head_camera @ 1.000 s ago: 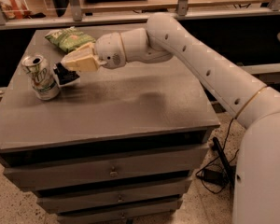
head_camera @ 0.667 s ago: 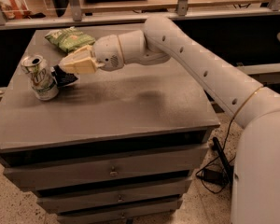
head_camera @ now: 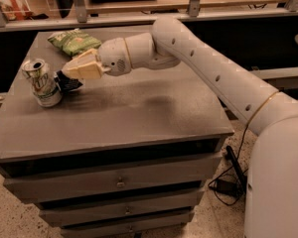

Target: Move rxbar blueberry near 7up can

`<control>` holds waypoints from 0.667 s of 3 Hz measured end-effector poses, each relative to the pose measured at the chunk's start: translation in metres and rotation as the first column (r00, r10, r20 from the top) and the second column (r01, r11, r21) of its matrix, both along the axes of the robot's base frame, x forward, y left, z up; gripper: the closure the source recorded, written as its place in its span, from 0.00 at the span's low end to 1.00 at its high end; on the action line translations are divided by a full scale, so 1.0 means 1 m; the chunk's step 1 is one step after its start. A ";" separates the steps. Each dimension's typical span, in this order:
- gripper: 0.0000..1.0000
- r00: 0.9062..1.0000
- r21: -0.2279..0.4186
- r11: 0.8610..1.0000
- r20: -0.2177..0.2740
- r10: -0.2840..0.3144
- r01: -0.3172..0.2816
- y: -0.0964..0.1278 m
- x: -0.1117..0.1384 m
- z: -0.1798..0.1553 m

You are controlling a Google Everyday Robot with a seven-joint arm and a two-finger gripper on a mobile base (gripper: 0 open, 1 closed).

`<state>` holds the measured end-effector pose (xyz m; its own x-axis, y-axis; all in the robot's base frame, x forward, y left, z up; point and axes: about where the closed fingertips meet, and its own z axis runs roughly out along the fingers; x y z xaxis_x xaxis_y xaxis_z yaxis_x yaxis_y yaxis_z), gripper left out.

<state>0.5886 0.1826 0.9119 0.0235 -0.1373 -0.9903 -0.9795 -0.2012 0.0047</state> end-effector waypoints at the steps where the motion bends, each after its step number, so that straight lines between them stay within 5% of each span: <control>1: 0.08 1.000 -0.005 1.000 0.001 -0.008 0.008 -0.002 0.001 0.001; 2: 0.00 1.000 -0.005 1.000 0.008 -0.029 0.029 -0.009 0.006 0.004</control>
Offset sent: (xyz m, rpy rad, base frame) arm 0.0089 -0.0127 0.0036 -0.0017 -0.0025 -0.0382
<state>0.5944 0.1739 0.9157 0.0273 -0.1435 -0.9893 -0.9850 -0.1724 -0.0021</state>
